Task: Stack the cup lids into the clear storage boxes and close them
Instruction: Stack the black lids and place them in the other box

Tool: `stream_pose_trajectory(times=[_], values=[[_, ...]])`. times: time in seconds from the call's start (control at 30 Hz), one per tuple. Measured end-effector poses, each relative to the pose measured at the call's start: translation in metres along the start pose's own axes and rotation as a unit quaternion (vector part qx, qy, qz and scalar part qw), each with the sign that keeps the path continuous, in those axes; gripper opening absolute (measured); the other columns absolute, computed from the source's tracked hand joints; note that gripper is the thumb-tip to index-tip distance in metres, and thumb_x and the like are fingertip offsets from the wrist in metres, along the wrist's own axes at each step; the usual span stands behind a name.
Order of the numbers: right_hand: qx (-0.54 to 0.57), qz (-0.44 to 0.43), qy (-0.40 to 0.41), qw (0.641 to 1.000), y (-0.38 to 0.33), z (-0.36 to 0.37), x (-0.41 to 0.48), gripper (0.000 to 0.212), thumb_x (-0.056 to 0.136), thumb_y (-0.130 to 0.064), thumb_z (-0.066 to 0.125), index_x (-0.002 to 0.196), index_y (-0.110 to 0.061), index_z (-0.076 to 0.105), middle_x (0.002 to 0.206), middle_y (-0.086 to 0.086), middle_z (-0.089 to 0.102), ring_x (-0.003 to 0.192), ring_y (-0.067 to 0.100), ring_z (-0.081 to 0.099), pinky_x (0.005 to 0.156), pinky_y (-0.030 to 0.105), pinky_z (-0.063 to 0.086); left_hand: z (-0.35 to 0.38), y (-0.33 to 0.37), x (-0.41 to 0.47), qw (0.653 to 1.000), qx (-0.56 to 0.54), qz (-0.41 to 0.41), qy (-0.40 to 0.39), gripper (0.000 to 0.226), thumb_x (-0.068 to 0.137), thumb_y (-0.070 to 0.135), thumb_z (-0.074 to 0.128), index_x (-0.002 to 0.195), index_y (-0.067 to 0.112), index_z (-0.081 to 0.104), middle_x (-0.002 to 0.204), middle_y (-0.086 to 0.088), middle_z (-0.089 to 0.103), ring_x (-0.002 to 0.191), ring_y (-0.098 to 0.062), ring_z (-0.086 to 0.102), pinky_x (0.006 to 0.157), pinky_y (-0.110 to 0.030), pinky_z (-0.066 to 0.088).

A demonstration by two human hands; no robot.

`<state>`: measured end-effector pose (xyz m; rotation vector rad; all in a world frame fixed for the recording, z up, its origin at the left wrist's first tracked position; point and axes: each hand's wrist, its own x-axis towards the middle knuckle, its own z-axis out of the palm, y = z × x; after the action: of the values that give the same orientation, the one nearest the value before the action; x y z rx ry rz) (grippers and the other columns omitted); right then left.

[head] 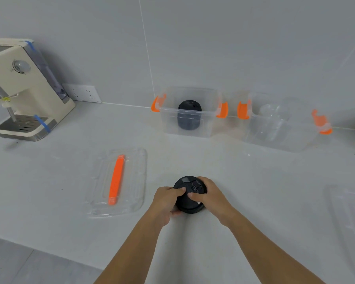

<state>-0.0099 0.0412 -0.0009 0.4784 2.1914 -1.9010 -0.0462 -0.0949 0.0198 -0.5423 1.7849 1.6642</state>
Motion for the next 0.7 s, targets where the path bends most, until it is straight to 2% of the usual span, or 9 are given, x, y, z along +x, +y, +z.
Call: stream_pose_trajectory(times=[0.03,0.1,0.17,0.23,0.33,0.43,0.5,0.57,0.7], values=[[0.000,-0.005,0.004,1.000,-0.001,0.000,0.000,0.032,0.083,-0.011,0.066,0.104,-0.029,0.050,0.111,-0.007,0.053,0.096,0.005,0.054,0.074,0.013,0.042,0.000,0.001,0.001,1.000,-0.008,-0.008,0.000,0.022,0.086,0.012,0.064,0.105,0.001,0.063,0.108,-0.015,0.066,0.097,-0.028,0.063,0.067,-0.036,0.057],[0.000,-0.009,0.012,1.000,-0.001,-0.002,0.001,0.037,0.082,-0.011,0.067,0.110,-0.026,0.048,0.118,-0.003,0.047,0.103,0.010,0.051,0.082,0.018,0.041,0.000,0.002,0.003,1.000,-0.016,-0.015,-0.001,0.028,0.084,0.012,0.065,0.109,0.002,0.061,0.116,-0.016,0.064,0.107,-0.030,0.061,0.065,-0.036,0.056],[0.002,-0.014,0.013,1.000,-0.003,-0.004,0.002,0.042,0.081,-0.009,0.068,0.113,-0.025,0.047,0.125,0.000,0.043,0.109,0.013,0.049,0.089,0.024,0.040,0.002,0.005,0.004,1.000,-0.022,-0.012,-0.002,0.032,0.084,0.012,0.066,0.114,0.005,0.056,0.120,-0.015,0.061,0.111,-0.031,0.058,0.073,-0.039,0.055],[0.007,-0.019,0.011,1.000,-0.005,-0.008,0.005,0.045,0.080,-0.008,0.068,0.118,-0.022,0.048,0.126,0.000,0.043,0.110,0.012,0.048,0.089,0.022,0.041,0.004,0.010,0.005,1.000,-0.027,-0.008,-0.003,0.034,0.084,0.012,0.066,0.115,0.007,0.052,0.121,-0.013,0.059,0.113,-0.030,0.057,0.079,-0.042,0.054],[0.007,-0.035,0.016,0.999,-0.010,-0.018,0.011,0.050,0.080,-0.008,0.070,0.124,-0.018,0.048,0.126,-0.001,0.043,0.106,0.008,0.048,0.082,0.014,0.040,0.009,0.016,0.006,0.999,-0.034,-0.008,-0.016,0.037,0.083,0.016,0.069,0.115,0.007,0.052,0.121,-0.014,0.060,0.111,-0.031,0.060,0.072,-0.039,0.055],[0.007,-0.053,0.028,0.998,-0.015,-0.028,0.018,0.050,0.079,-0.013,0.072,0.122,-0.021,0.049,0.128,0.000,0.047,0.110,0.010,0.049,0.090,0.021,0.039,0.015,0.022,0.008,0.999,-0.046,0.003,-0.017,0.040,0.082,0.021,0.070,0.115,0.007,0.053,0.120,-0.014,0.061,0.110,-0.031,0.061,0.066,-0.036,0.055],[0.003,-0.067,0.041,0.997,-0.018,-0.036,0.022,0.056,0.079,-0.016,0.072,0.128,-0.019,0.046,0.131,-0.001,0.048,0.115,0.011,0.048,0.093,0.022,0.038,0.023,0.030,0.009,0.998,-0.054,0.020,-0.014,0.041,0.082,0.022,0.070,0.116,0.007,0.053,0.118,-0.013,0.061,0.109,-0.030,0.061,0.065,-0.034,0.055],[0.008,-0.077,0.047,0.996,-0.023,-0.044,0.026,0.064,0.079,-0.018,0.072,0.135,-0.019,0.042,0.132,-0.002,0.048,0.118,0.012,0.047,0.093,0.021,0.038,0.032,0.041,0.008,0.998,-0.050,0.044,-0.004,0.042,0.083,0.023,0.070,0.117,0.008,0.052,0.115,-0.011,0.063,0.105,-0.028,0.062,0.066,-0.032,0.054],[0.019,-0.101,0.064,0.993,-0.039,-0.064,0.033,0.063,0.081,-0.019,0.070,0.136,-0.021,0.040,0.130,-0.003,0.050,0.119,0.014,0.048,0.097,0.025,0.041,0.051,0.066,0.008,0.995,-0.039,0.086,0.006,0.041,0.083,0.024,0.070,0.116,0.007,0.053,0.111,-0.011,0.064,0.102,-0.026,0.062,0.067,-0.031,0.053]])
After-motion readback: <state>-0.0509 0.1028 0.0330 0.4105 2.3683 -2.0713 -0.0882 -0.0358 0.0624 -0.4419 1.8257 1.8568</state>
